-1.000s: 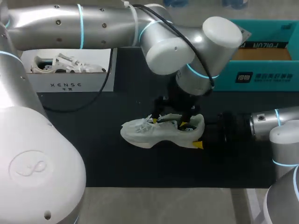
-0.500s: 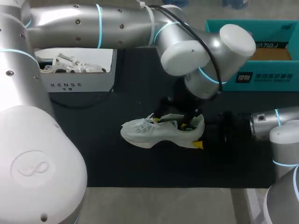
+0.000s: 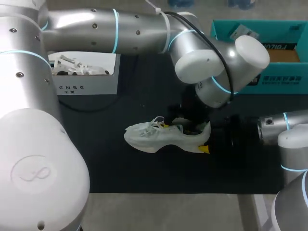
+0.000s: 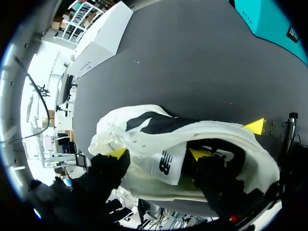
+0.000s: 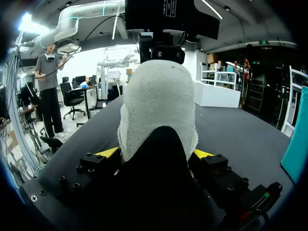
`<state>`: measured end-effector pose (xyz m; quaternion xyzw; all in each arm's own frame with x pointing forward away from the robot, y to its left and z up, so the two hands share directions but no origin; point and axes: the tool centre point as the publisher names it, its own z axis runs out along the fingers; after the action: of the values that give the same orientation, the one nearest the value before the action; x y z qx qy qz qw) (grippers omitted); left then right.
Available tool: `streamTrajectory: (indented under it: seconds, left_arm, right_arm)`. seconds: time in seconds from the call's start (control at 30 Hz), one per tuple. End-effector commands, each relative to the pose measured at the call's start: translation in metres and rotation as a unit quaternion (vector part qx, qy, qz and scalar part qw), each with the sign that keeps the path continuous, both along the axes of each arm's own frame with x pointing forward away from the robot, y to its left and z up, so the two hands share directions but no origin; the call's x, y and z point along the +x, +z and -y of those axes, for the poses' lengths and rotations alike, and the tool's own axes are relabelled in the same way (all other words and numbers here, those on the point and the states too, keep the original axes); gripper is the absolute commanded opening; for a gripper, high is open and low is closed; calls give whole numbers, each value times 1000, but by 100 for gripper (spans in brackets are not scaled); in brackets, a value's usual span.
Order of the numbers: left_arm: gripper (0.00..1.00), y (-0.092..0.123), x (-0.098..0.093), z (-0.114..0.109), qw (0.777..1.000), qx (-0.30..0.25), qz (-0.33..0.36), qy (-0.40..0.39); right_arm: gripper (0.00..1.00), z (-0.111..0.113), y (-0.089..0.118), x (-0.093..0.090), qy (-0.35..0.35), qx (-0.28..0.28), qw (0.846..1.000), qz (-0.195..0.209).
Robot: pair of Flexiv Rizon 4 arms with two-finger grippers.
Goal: Take the shoe out of the shoebox, open the shoe tongue, remove and reinsert the insole, then place the shoe into the shoebox
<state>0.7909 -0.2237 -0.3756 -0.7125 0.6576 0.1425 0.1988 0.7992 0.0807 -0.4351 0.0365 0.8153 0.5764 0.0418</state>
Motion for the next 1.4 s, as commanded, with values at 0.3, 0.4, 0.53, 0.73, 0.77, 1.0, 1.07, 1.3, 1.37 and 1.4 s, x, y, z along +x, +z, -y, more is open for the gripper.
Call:
streamTrajectory:
  seconds: [0.3,0.4,0.53,0.73,0.77,1.0,1.07,1.3,1.37,1.4]
  left_arm:
    - [0,26,-7,-35,999,-9,30,15]
    - [0,33,-6,-48,999,-15,36,22]
    - [0,43,-4,-66,998,-24,42,35]
    - [0,53,-4,-87,996,-51,42,53]
    - [0,53,-5,-90,996,-55,42,56]
    - [0,46,-8,-88,995,-78,23,54]
    - [24,46,-11,-84,994,-95,13,46]
    - [100,52,-20,-68,987,-157,-12,17]
    - [100,53,-22,-65,985,-172,-23,9]
    - [100,53,-22,-63,983,-179,-27,9]
  right_arm:
    - [0,-2,-4,-2,-1,-1,1000,0]
    - [0,-2,-4,-2,-1,-1,1000,0]
    - [0,-2,-4,-2,-1,-1,1000,0]
    - [0,-2,-4,-2,-1,-1,1000,0]
    - [0,-2,-4,-2,-1,-1,1000,0]
    - [0,-2,-4,-2,-1,-1,1000,0]
    - [0,-2,-4,-2,-1,-1,1000,0]
    - [0,-2,-4,-2,-1,-1,1000,0]
    - [0,-2,-4,-2,-1,-1,1000,0]
    - [0,-2,-4,-2,-1,-1,1000,0]
